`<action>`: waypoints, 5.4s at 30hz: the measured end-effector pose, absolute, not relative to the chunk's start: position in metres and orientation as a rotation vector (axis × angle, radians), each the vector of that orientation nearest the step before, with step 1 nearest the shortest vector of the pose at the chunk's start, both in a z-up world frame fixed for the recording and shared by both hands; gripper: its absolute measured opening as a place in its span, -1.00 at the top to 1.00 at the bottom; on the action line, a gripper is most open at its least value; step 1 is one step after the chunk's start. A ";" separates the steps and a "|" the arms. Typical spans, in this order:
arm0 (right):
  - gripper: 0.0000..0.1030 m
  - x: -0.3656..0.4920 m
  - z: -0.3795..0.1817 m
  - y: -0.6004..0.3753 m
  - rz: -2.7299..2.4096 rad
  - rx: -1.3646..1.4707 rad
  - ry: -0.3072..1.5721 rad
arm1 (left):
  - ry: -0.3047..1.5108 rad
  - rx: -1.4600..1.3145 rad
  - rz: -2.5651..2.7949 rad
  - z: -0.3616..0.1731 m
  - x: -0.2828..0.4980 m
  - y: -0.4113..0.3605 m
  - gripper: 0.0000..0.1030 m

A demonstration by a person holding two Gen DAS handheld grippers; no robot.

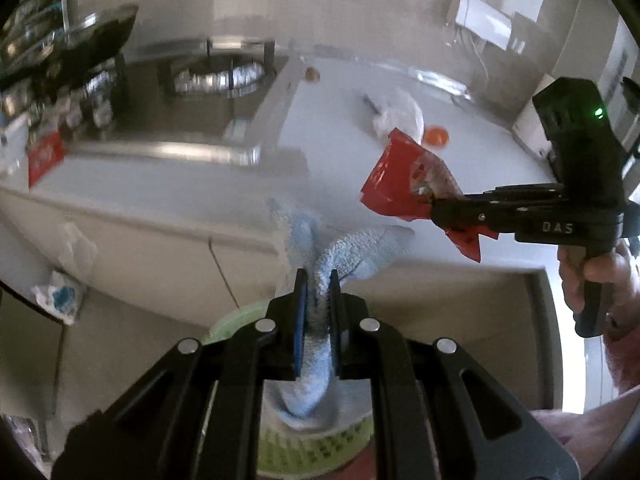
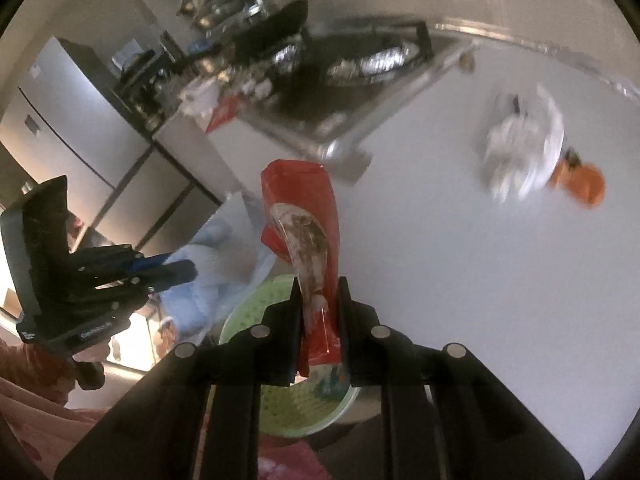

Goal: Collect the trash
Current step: 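Carry cloth and red package down and release both into the green basket, then grasp the white crumpled plastic with the left tool while the right tool grasps the orange foam item, then lower both held items over the green basket and open both tools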

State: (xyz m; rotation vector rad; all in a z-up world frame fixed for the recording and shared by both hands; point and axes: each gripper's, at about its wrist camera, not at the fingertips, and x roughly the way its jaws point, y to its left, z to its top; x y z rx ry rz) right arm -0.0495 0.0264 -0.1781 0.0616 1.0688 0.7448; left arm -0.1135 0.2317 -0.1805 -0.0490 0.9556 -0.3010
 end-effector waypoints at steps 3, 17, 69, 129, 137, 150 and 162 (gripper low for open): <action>0.67 -0.069 -0.187 0.036 0.747 0.055 1.104 | 0.993 -0.039 -0.295 -0.207 -0.134 0.234 0.81; 0.67 -0.114 -0.210 0.065 0.762 -0.040 1.166 | 1.280 -0.139 -0.176 -0.362 -0.148 0.255 0.70; -0.95 -0.115 -0.196 0.047 0.608 -0.161 0.993 | 0.805 -0.127 0.011 -0.151 -0.166 0.266 -0.85; -0.16 0.116 -0.232 -0.095 0.450 -0.033 0.980 | 0.880 -0.013 -0.448 -0.205 0.104 0.059 0.59; 0.64 0.104 -0.213 -0.094 0.478 -0.017 0.964 | 0.878 -0.034 -0.446 -0.199 0.098 0.068 0.59; 0.65 -0.014 -0.159 -0.021 0.621 -0.032 0.917 | 0.798 -0.023 -0.404 -0.153 -0.019 0.151 0.59; 0.65 -0.099 -0.196 0.073 0.793 -0.116 1.054 | 0.925 -0.011 -0.229 -0.199 -0.156 0.243 0.58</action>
